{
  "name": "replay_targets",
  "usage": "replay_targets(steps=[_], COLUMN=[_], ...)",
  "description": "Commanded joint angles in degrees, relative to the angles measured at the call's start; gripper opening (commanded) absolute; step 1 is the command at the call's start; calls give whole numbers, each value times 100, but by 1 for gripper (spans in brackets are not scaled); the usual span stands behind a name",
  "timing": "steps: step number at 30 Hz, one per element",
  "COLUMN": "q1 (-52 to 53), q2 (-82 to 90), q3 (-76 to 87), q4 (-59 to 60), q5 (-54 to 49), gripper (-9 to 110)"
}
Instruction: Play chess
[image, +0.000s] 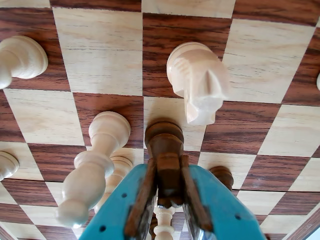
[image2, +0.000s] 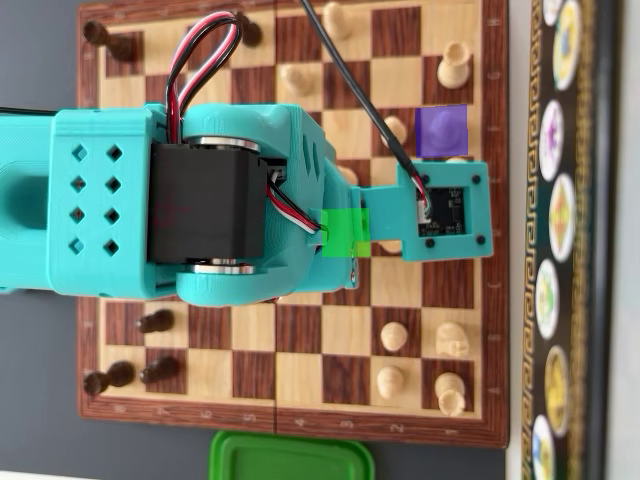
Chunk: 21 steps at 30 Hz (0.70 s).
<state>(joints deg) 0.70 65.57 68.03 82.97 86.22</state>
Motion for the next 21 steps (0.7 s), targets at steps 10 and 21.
replay_targets(steps=[10,21], q1=[193,580], q2=[756,1696], q3=[-193,105], q4=[18,229], q5=[-53,-53], gripper=[4,4])
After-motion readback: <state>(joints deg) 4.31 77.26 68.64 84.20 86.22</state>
